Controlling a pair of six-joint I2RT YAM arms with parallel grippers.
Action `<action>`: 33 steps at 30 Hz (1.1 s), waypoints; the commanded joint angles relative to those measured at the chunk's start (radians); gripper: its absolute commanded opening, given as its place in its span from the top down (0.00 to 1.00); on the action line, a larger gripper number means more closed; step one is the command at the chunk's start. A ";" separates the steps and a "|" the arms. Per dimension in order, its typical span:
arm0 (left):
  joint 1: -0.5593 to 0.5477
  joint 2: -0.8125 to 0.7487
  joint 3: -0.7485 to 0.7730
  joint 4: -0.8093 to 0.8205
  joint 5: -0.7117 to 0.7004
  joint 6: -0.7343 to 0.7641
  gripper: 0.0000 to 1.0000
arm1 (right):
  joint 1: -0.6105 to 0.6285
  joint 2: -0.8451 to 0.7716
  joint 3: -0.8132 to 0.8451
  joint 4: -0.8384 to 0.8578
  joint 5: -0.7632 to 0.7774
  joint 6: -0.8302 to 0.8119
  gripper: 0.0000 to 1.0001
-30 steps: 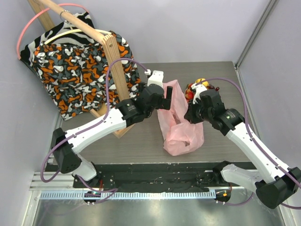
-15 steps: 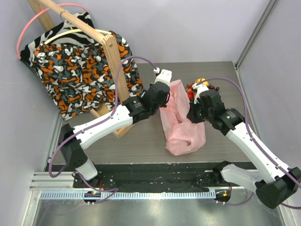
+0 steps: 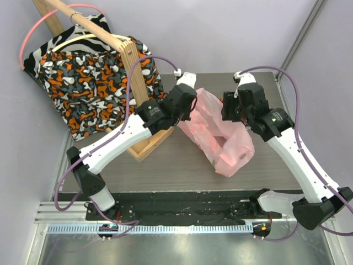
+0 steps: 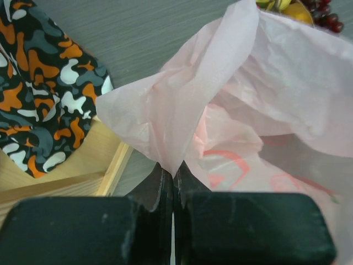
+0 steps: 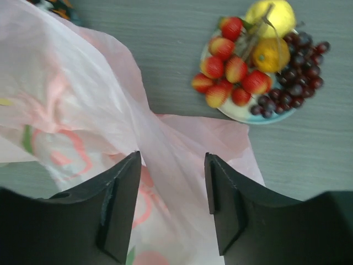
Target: Place the fruits into the plastic bag
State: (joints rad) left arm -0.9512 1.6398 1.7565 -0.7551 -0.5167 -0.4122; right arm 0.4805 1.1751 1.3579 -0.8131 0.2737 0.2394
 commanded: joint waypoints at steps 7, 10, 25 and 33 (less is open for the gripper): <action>0.086 0.198 0.340 -0.323 0.216 -0.116 1.00 | 0.023 -0.084 0.144 0.106 -0.319 0.063 0.41; 0.088 0.192 0.322 -0.309 0.234 -0.119 1.00 | 0.027 -0.072 0.078 0.161 -0.457 0.090 0.44; 0.106 0.132 0.279 -0.323 0.296 -0.177 1.00 | 0.093 0.117 -0.132 0.201 -0.003 0.254 0.52; 0.111 0.026 0.160 -0.359 0.311 -0.172 1.00 | 0.064 0.130 -0.258 0.264 0.284 0.206 0.39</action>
State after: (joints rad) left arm -0.8474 1.7592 1.9537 -1.0821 -0.2310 -0.5770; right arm 0.5659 1.3262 1.1484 -0.6167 0.3500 0.4549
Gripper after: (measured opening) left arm 0.017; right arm 0.583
